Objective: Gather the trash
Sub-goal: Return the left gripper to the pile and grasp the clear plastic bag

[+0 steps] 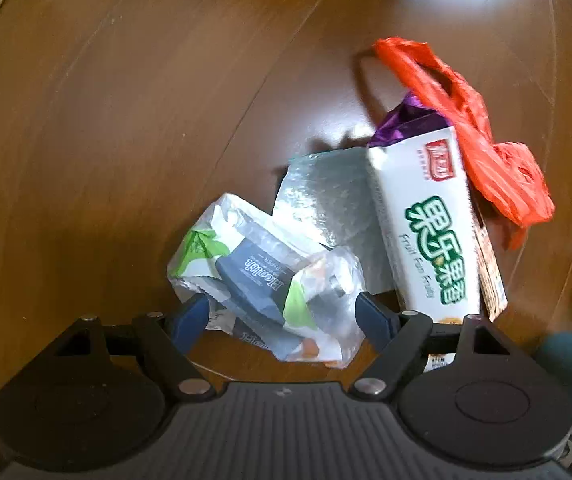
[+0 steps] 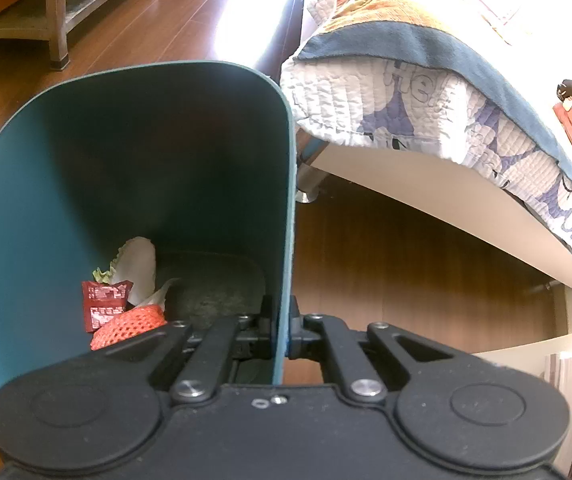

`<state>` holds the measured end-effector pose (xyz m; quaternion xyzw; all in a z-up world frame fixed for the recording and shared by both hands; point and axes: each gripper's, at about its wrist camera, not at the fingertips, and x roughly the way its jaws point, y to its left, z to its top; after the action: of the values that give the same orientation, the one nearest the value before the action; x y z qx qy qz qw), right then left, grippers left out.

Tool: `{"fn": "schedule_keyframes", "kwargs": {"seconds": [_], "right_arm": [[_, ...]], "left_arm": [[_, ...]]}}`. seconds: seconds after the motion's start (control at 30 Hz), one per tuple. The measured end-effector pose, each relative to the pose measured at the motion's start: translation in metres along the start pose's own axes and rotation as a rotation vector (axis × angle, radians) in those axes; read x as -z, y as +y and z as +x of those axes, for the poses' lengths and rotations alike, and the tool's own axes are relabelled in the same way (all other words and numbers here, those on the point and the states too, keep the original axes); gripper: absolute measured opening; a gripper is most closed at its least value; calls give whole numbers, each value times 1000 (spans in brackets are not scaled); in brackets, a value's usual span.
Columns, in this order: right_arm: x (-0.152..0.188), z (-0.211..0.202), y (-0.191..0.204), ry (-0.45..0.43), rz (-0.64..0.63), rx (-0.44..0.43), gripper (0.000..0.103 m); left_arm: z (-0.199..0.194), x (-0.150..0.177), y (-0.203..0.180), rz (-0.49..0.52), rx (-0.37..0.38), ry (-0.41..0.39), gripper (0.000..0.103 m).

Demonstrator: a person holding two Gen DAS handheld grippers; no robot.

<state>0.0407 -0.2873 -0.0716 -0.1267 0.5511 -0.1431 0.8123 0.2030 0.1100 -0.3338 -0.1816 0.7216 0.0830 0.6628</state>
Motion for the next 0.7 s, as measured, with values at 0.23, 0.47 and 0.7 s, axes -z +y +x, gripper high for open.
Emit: {"fn": "schedule_keyframes", "kwargs": {"seconds": [0.23,0.47,0.7], "right_arm": [[2,1,0,6,0,8,4],[4,1,-1,9,6,9,5],[4,1,-2,6,7,8,5]], "left_arm": [[16,2,-1,-2,-13,4,71],[17,2,9,-67,0,30,26],[-2,1,25,-107,47,-4,9]]}}
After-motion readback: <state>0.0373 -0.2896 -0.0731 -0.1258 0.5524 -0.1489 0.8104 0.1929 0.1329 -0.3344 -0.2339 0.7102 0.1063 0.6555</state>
